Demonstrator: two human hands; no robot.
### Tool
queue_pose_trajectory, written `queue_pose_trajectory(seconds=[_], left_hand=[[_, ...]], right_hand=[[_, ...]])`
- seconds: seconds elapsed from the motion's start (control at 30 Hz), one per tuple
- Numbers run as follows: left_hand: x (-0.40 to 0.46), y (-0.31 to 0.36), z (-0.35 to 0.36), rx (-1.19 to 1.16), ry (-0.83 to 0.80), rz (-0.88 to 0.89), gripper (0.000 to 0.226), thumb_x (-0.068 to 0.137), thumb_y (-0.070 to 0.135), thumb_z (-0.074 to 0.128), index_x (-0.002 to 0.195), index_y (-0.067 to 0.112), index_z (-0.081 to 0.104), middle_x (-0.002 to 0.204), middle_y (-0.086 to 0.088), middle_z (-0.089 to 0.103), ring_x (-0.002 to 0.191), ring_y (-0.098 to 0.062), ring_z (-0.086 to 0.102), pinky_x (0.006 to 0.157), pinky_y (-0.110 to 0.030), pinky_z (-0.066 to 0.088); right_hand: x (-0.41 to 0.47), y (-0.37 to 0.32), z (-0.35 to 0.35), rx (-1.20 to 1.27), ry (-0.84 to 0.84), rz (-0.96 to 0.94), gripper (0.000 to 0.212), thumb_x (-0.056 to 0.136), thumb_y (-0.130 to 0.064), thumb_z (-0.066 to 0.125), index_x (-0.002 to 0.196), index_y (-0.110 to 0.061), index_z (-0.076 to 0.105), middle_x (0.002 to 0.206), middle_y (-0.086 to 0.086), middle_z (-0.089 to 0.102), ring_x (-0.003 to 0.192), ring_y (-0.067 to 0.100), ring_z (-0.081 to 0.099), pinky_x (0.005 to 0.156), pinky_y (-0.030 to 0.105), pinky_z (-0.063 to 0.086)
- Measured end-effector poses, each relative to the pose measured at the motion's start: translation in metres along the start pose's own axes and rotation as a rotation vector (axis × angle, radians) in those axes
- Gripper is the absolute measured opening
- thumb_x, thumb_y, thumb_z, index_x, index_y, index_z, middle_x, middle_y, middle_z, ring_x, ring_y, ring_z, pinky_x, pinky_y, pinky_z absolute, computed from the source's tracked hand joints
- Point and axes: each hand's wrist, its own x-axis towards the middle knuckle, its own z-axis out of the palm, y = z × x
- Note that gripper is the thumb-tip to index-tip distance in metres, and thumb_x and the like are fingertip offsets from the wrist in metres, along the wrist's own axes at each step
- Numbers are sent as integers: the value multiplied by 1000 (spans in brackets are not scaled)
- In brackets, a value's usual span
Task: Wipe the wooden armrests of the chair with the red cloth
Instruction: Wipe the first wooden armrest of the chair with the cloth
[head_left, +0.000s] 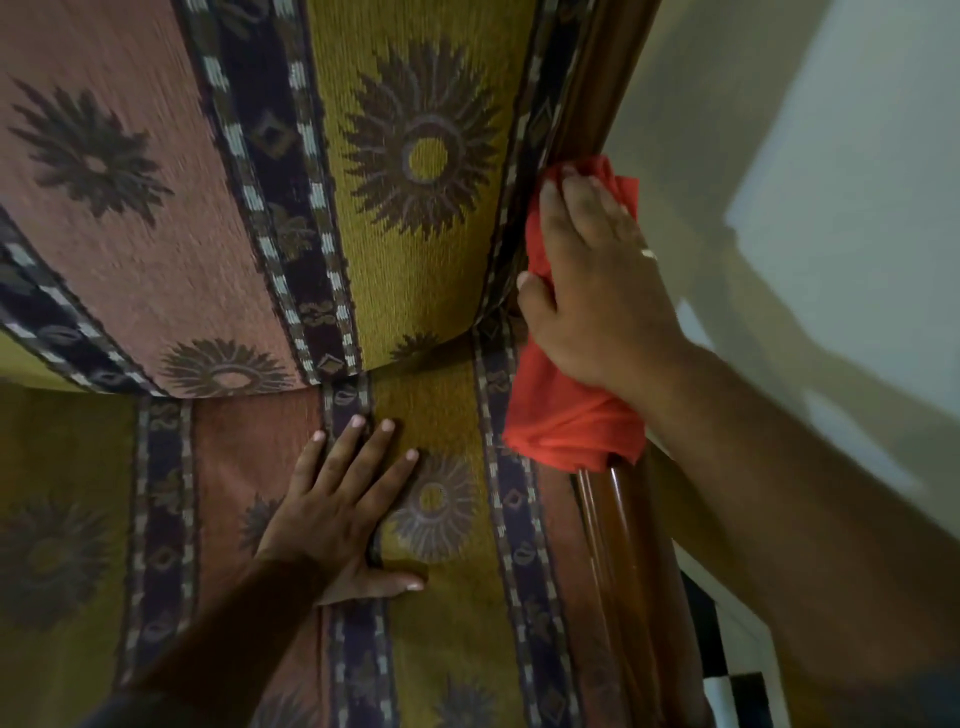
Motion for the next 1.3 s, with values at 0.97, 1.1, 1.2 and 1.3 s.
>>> queue_pose_trajectory(seconds=[0.97,1.1,1.2,1.3], left_hand=[[3,-5,3,-7,5,5,126,61,102,34,154,17,30,162,-18,25,149,-43,22,116,-66,14],[2,-3,4,8,9,-1,125,62,101,32,155,17,30,163,-18,25,150,-42,20,117,-66,14],[1,-4,4,11,17,6,125,62,101,33,156,17,29,163,-18,25,150,-42,19,118,-65,12],[1,-5,5,20,37,10,126,62,101,34,156,17,29,163,-18,24,150,-43,20,118,-65,11]], right_hand=[[11,7,-7,127,-48,41,71,98,-33,38,157,-8,8,167,15,6,155,31,0,124,41,3],[3,9,-5,-78,-51,-50,69,100,-34,31,157,-7,5,167,17,2,155,32,-5,124,46,-4],[-15,25,-14,-30,-143,-216,65,104,-32,31,158,-7,5,168,14,-3,155,28,-8,125,42,-4],[-20,41,-28,21,-264,-258,63,105,-33,30,158,-10,3,168,10,-6,154,21,-11,124,32,-7]])
